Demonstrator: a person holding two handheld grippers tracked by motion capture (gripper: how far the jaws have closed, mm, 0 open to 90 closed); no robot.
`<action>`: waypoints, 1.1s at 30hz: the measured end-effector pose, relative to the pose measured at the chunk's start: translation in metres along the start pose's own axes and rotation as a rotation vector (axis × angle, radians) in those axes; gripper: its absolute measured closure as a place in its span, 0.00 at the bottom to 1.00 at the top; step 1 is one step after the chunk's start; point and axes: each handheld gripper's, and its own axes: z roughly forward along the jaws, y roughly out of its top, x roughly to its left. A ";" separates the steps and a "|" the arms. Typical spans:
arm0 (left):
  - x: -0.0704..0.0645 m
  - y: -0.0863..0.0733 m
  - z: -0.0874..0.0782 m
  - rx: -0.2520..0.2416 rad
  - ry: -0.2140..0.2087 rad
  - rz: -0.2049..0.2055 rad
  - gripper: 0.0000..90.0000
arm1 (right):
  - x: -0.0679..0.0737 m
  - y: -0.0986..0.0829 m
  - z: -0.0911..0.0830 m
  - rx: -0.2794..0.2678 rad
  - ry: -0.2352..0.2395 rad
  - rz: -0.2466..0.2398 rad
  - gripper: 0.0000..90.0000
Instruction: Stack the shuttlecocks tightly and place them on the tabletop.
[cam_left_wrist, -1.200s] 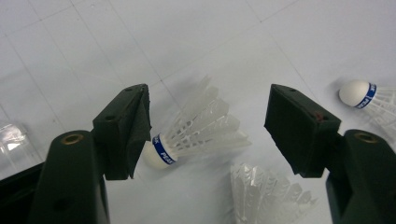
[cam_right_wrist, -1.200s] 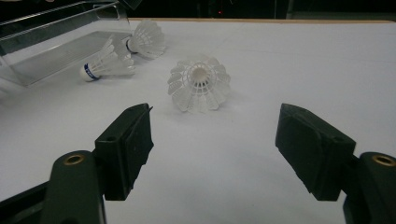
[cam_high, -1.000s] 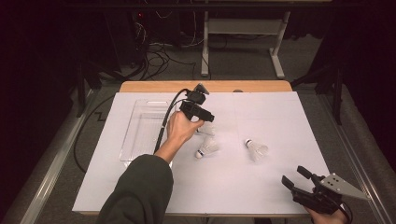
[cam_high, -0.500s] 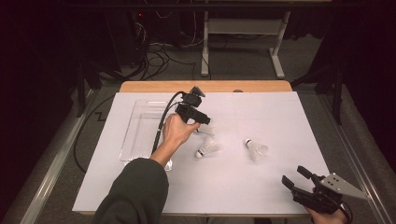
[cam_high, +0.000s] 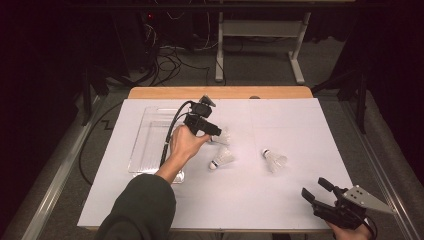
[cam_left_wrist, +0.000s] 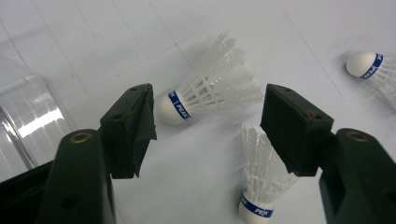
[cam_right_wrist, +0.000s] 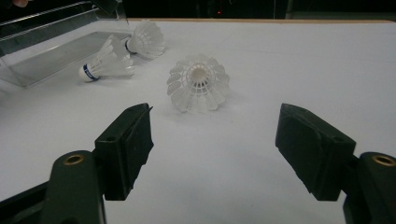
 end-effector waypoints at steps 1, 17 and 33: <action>0.000 -0.001 0.000 0.001 -0.002 -0.001 0.40 | 0.000 0.000 0.000 0.000 -0.001 0.001 0.31; -0.001 -0.014 -0.002 0.004 0.005 0.000 0.40 | 0.000 0.000 0.002 0.007 -0.001 -0.002 0.31; 0.000 -0.030 -0.006 -0.010 -0.001 -0.005 0.41 | 0.000 0.000 0.000 0.003 -0.003 0.001 0.31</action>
